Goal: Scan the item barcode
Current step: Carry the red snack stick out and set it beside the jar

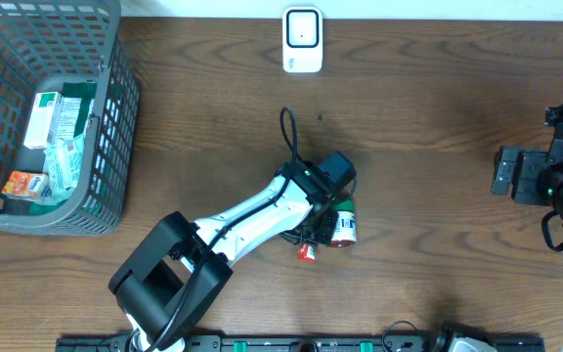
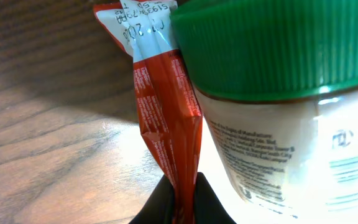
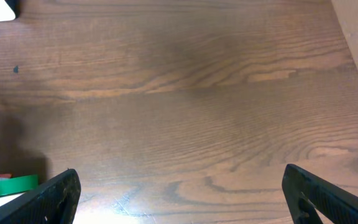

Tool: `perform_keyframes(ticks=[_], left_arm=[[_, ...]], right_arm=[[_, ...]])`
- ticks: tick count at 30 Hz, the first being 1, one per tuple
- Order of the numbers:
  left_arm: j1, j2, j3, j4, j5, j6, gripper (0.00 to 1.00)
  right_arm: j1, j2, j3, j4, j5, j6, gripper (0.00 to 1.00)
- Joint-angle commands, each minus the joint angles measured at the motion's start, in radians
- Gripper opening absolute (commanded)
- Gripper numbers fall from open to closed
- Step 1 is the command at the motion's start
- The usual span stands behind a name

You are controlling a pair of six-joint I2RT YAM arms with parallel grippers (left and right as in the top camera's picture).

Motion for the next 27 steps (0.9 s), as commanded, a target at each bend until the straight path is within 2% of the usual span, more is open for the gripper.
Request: perform_keyframes(ticks=[1,5,8,9,10,13,17,23,27], left_arm=[[-0.001,-0.003,0.005,0.008,-0.102,-0.027,0.12],[-0.001,-0.003,0.005,0.026,-0.334,-0.076,0.15],[-0.002,-0.003,0.005,0.041,-0.274,-0.076,0.32],[-0.002,-0.003,0.005,0.04,-0.249,-0.075,0.4],[-0.002,-0.003,0.005,0.04,-0.236,-0.075,0.52],[-0.001,-0.009,0.007,0.036,-0.227,-0.071,0.63],[0.036,-0.063,0.074,-0.006,-0.235,-0.044,0.64],[0.174,-0.212,0.327,-0.191,-0.329,0.008,0.68],[0.362,-0.326,0.554,-0.305,-0.473,0.02,0.69]], right_arm=[[-0.007,0.0,0.011,-0.001,-0.001,0.01,0.99],[-0.007,0.0,0.011,-0.001,-0.001,0.01,0.99],[-0.007,0.0,0.011,-0.001,-0.001,0.011,0.99],[-0.007,0.0,0.011,-0.001,-0.001,0.01,0.99],[-0.007,0.0,0.011,-0.001,-0.001,0.01,0.99],[-0.007,0.0,0.011,-0.001,-0.001,0.011,0.99],[-0.007,0.0,0.011,-0.001,-0.001,0.011,0.99],[-0.007,0.0,0.011,-0.001,-0.001,0.011,0.99],[-0.007,0.0,0.011,-0.001,-0.001,0.011,0.99]])
